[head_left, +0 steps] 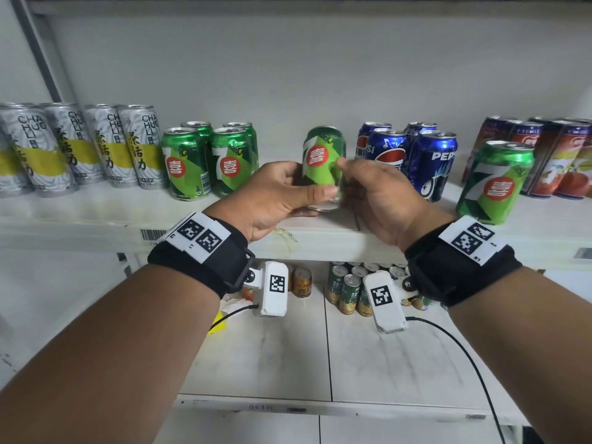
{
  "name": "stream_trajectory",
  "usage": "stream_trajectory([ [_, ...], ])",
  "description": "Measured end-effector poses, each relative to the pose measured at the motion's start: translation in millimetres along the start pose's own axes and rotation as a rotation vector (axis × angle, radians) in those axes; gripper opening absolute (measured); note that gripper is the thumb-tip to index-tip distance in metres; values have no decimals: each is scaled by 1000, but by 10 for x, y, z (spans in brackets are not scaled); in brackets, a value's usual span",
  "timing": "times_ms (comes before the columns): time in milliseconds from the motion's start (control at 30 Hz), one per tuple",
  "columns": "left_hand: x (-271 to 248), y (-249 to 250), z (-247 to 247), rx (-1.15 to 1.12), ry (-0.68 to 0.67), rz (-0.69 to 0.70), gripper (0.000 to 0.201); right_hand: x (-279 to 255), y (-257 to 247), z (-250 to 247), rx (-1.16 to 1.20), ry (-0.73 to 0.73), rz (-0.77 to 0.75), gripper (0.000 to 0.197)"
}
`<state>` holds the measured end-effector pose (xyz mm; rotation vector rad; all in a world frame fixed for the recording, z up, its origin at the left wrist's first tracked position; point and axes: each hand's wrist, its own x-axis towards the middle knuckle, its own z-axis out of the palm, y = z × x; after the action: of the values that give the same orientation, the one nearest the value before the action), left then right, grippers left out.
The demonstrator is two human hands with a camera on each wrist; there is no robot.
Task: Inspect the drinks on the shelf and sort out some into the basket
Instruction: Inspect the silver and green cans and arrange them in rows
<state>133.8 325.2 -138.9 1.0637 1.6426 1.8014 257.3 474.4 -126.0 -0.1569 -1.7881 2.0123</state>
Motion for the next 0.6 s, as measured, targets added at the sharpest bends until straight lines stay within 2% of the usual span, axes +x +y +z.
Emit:
stream_trajectory([
  [167,-16,-46,0,95,32,94,81,-23,17,5,-2,21,-71,37],
  [233,-22,-48,19,131,59,115,85,-20,33,3,-8,6,-93,37],
  [400,-37,-39,39,209,25,143,74,-37,71,1,-117,-22,-162,60],
  [467,-39,-48,43,262,55,180,72,-29,106,-10,-131,-22,-208,68],
  [600,-25,-81,56,326,93,234,78,7,153,-43,-128,-55,-265,74],
])
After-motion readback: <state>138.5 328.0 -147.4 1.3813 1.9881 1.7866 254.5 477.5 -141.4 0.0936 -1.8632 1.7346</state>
